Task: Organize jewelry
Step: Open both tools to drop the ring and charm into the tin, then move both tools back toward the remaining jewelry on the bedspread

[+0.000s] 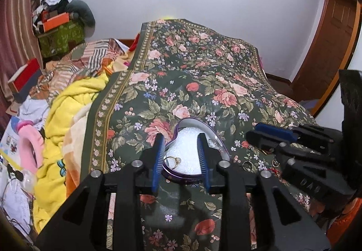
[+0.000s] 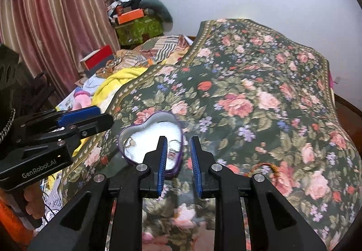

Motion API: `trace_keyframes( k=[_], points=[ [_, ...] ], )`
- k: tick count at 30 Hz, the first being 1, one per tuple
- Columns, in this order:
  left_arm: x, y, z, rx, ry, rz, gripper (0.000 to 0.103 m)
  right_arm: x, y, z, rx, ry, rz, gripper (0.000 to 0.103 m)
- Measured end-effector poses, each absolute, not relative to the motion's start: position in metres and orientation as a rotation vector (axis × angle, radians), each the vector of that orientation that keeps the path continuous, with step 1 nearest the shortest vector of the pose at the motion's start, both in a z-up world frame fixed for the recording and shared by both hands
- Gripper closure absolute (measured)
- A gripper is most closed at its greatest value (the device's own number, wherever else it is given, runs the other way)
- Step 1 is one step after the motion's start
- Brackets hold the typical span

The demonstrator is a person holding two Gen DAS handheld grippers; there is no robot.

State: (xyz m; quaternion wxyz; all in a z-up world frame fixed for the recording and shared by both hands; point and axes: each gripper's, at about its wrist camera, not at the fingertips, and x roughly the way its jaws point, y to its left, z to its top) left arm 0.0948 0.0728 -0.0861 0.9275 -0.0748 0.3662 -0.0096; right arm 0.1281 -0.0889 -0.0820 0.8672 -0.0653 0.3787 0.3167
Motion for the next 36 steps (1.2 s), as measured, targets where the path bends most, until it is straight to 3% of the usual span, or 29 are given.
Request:
trace_keyframes(
  k=[9, 22, 30, 36],
  points=[
    [0.086, 0.049, -0.078, -0.117, 0.748, -0.050, 0.068, 0.124, -0.140, -0.072, -0.109, 0.772, 0.547, 0.076],
    [0.088, -0.001, -0.098, -0.064, 0.833, -0.157, 0.067, 0.120, -0.207, -0.092, -0.073, 0.845, 0.402, 0.075],
    [0.093, -0.025, -0.118, -0.043, 0.900, -0.212, 0.067, 0.113, -0.214, -0.112, -0.035, 0.917, 0.420, 0.074],
    [0.095, -0.036, -0.136, -0.038, 0.955, -0.238, 0.067, 0.106, -0.201, -0.129, -0.035, 0.969, 0.469, 0.066]
  ],
)
